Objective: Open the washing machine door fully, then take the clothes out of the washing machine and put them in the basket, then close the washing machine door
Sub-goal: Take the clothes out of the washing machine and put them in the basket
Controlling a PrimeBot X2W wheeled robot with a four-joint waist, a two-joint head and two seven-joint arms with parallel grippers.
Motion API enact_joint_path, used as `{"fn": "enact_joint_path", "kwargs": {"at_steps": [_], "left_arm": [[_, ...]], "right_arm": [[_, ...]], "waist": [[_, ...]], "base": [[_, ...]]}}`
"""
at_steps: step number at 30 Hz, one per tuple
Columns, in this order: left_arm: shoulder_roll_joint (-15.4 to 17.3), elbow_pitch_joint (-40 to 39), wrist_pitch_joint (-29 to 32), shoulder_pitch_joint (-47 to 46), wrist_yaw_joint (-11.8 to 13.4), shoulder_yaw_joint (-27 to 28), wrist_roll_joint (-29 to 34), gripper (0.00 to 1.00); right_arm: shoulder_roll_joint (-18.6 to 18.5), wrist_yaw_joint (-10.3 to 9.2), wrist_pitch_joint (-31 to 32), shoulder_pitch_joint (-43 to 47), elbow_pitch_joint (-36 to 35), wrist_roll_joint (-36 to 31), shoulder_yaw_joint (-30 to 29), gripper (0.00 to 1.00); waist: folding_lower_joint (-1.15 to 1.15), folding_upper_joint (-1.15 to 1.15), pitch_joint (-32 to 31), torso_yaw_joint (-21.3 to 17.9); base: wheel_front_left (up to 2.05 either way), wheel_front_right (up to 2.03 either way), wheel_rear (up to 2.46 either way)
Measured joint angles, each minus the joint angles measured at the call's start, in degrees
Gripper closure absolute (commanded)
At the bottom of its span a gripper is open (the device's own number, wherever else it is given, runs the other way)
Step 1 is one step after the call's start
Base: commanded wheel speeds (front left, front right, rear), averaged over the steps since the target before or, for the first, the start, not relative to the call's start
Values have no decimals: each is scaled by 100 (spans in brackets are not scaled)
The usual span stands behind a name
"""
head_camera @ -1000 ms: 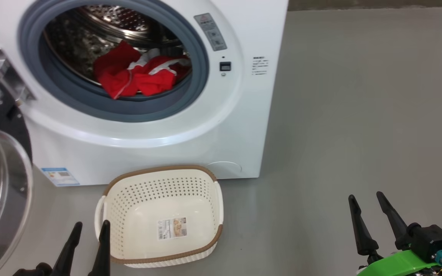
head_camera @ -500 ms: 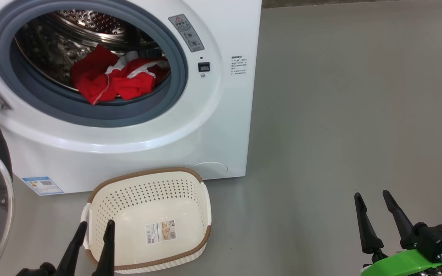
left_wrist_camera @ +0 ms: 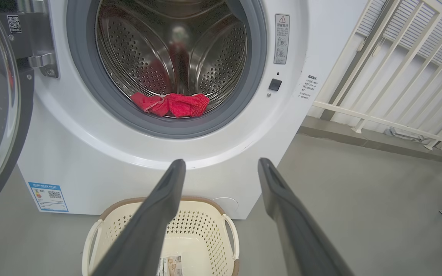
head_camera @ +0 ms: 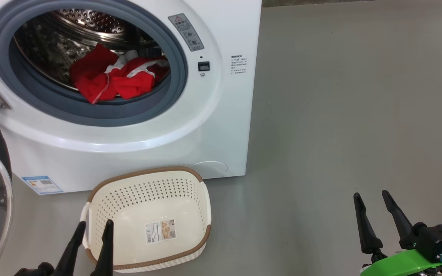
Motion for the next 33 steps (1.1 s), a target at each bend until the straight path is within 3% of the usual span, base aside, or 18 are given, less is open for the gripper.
{"fn": "enact_joint_path", "kwargs": {"at_steps": [33], "left_arm": [[148,13,0,-149,0,-99,-183,0]], "right_arm": [[2,0,0,-22,1,52,9,0]], "waist": [[0,0,152,40]], "base": [[87,-87,0]]}}
